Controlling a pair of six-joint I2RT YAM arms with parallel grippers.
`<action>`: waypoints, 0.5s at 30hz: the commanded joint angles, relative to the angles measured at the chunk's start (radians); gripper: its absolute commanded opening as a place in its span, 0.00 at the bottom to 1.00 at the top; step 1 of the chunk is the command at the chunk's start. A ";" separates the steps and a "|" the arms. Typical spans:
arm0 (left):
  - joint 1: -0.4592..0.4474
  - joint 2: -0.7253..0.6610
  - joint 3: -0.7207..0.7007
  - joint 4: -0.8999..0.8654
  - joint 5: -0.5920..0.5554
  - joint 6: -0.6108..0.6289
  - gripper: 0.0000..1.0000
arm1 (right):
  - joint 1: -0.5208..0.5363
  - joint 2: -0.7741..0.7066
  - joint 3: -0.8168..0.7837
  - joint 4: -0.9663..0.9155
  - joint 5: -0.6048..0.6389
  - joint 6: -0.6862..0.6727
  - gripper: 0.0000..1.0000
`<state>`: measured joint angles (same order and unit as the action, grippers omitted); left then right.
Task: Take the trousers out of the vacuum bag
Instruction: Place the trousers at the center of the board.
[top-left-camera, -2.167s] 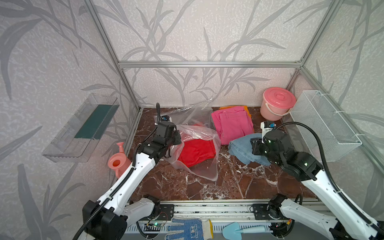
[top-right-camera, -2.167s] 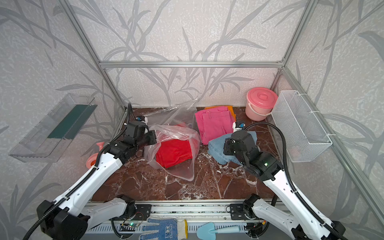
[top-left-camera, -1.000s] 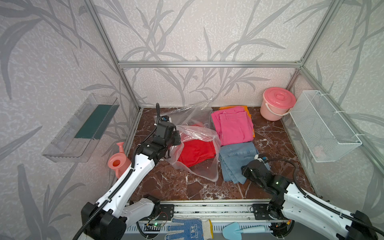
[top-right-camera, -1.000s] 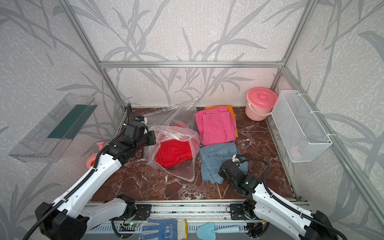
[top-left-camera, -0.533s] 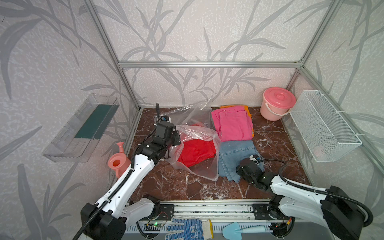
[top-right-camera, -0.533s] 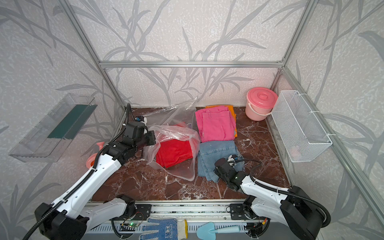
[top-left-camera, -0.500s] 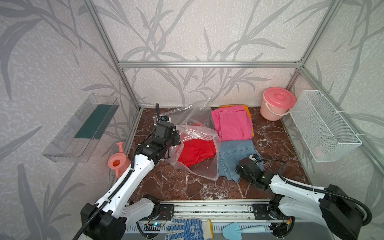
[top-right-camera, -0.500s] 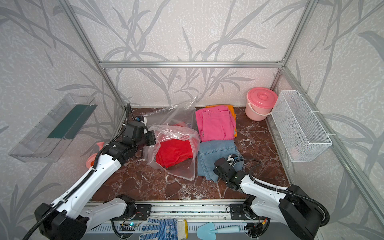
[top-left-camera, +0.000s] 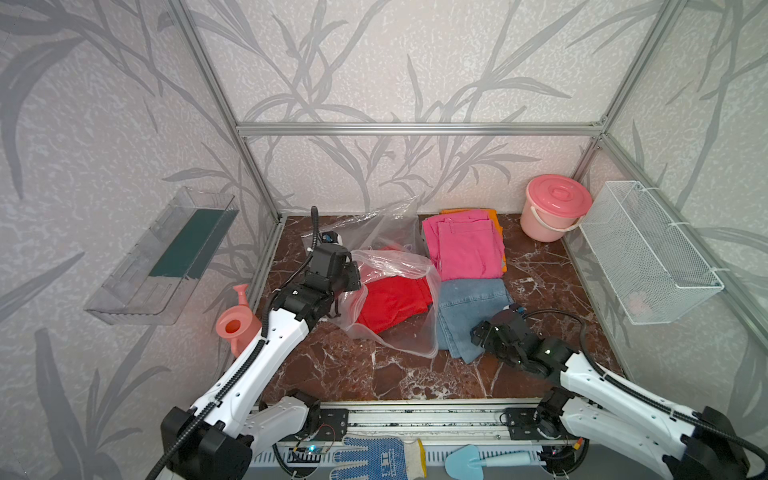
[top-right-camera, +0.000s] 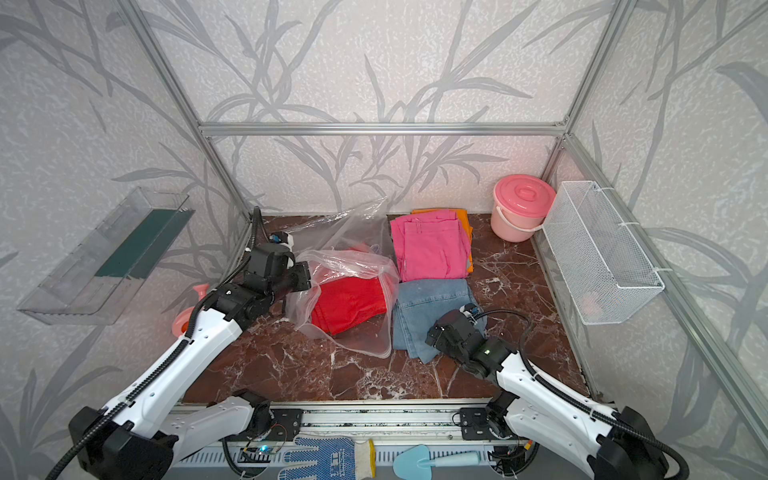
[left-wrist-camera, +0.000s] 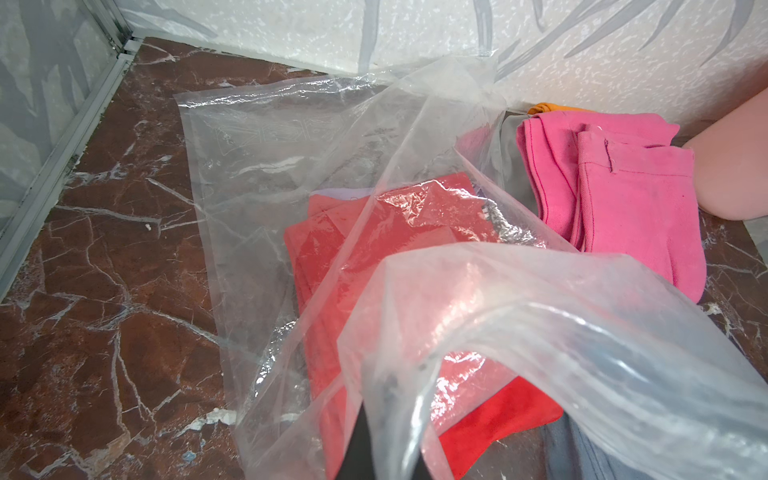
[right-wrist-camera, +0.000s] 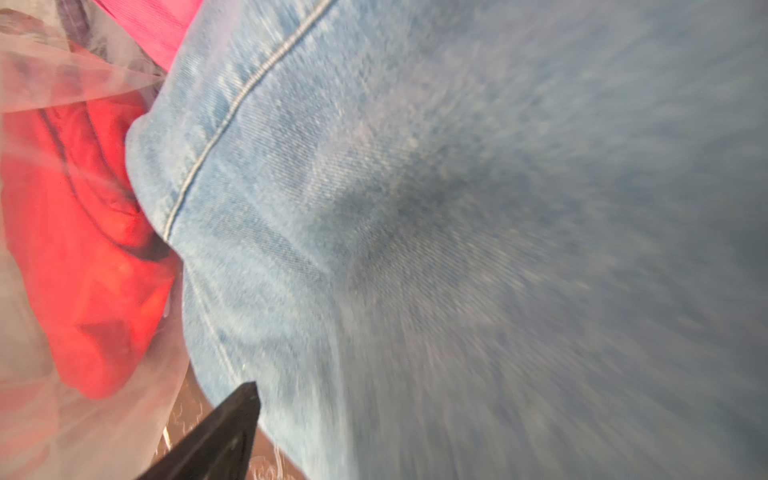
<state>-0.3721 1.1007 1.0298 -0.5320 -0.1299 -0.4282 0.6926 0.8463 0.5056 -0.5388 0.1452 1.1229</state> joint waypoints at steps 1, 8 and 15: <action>0.003 -0.022 0.000 -0.030 -0.011 0.016 0.00 | -0.005 -0.060 0.086 -0.258 0.030 -0.075 0.93; 0.005 -0.027 -0.002 -0.029 -0.007 0.012 0.00 | -0.005 -0.144 0.237 -0.319 0.084 -0.200 0.93; 0.004 -0.034 -0.005 -0.031 -0.012 0.012 0.00 | -0.092 0.036 0.224 -0.060 -0.030 -0.323 0.93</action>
<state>-0.3710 1.0878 1.0298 -0.5346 -0.1295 -0.4271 0.6342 0.8230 0.7555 -0.6987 0.1589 0.8703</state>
